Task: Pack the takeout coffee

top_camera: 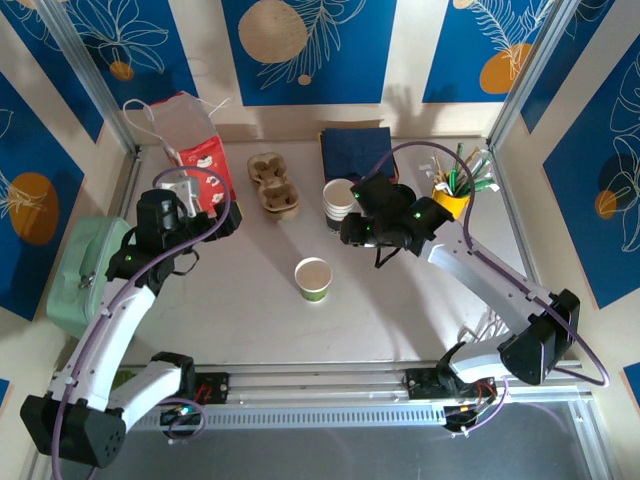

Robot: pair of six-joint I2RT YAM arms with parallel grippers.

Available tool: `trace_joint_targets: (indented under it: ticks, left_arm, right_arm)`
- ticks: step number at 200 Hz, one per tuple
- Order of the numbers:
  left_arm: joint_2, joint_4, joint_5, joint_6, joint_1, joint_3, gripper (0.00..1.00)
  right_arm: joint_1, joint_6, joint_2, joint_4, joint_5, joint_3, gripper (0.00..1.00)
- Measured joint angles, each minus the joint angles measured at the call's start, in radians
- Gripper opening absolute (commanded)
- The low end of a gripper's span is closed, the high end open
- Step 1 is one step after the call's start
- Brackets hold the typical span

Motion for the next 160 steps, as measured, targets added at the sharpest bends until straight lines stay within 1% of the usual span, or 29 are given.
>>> trace_joint_targets:
  ticks: [23,48,73,100,124,160]
  left_arm:
    - [-0.002,0.0,0.0,0.0,0.0,0.0,0.99]
    - [-0.002,0.0,0.0,0.0,0.0,0.0,0.99]
    - [-0.002,0.0,0.0,-0.006,0.0,0.0,0.99]
    - [-0.006,0.0,0.001,-0.015,0.0,0.0,0.99]
    - [-0.01,0.0,0.001,-0.016,0.0,0.0,0.99]
    - [-0.017,0.0,0.001,-0.016,0.0,0.0,0.99]
  right_arm:
    - [-0.061,-0.004,0.0,-0.01,0.009,0.031,0.41]
    - [-0.149,-0.004,0.022,-0.021,0.024,0.092,0.43]
    - [-0.239,-0.004,0.087,-0.02,0.024,0.159,0.44]
    - [-0.307,-0.004,0.188,-0.017,0.021,0.224,0.45]
    - [-0.338,-0.003,0.295,-0.024,0.031,0.3,0.47]
    - [-0.35,0.003,0.47,-0.059,0.082,0.444,0.48]
